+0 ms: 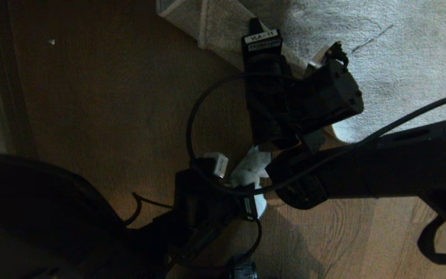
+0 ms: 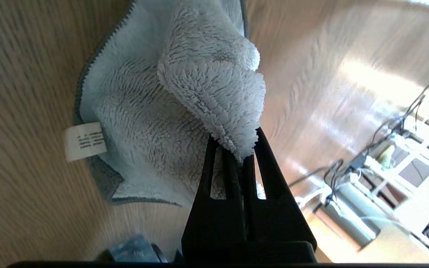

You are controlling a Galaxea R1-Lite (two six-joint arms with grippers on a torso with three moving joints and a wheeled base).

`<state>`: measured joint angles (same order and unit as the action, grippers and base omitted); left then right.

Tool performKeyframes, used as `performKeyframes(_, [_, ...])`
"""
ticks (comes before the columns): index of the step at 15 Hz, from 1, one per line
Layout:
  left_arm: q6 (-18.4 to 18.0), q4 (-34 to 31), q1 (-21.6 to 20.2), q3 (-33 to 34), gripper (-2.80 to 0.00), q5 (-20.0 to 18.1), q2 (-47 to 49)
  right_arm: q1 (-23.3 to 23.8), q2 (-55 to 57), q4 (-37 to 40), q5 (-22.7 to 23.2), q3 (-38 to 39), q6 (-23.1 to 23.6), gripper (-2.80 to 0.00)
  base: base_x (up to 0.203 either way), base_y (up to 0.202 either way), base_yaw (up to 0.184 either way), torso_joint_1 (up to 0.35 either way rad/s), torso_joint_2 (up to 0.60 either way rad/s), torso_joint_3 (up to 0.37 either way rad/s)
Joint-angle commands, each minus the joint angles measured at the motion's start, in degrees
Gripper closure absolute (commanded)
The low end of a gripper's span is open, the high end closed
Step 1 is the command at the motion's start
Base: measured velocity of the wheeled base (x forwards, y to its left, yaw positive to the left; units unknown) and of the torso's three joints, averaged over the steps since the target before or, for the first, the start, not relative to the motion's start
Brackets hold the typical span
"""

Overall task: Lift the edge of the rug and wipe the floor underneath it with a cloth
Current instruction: Wipe the floor under the carpet with a rag

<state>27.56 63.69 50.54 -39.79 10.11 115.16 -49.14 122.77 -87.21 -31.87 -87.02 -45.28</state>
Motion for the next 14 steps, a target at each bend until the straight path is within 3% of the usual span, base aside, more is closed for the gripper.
performKeyframes(1, [-0.1,1.9,-0.9,-0.1,0.0,0.0,1.0,0.0,0.0,-2.7,-0.2,0.0,-0.2,0.0,0.0,0.0,0.0,0.0,0.0,0.0])
performKeyframes(14, [-0.4,3.2,-15.6,-2.8,0.0,0.9,-1.5,-0.1,0.2,-2.7,-0.2,0.0,-0.2,0.0,0.0,0.0,0.0,0.0,0.0,0.0])
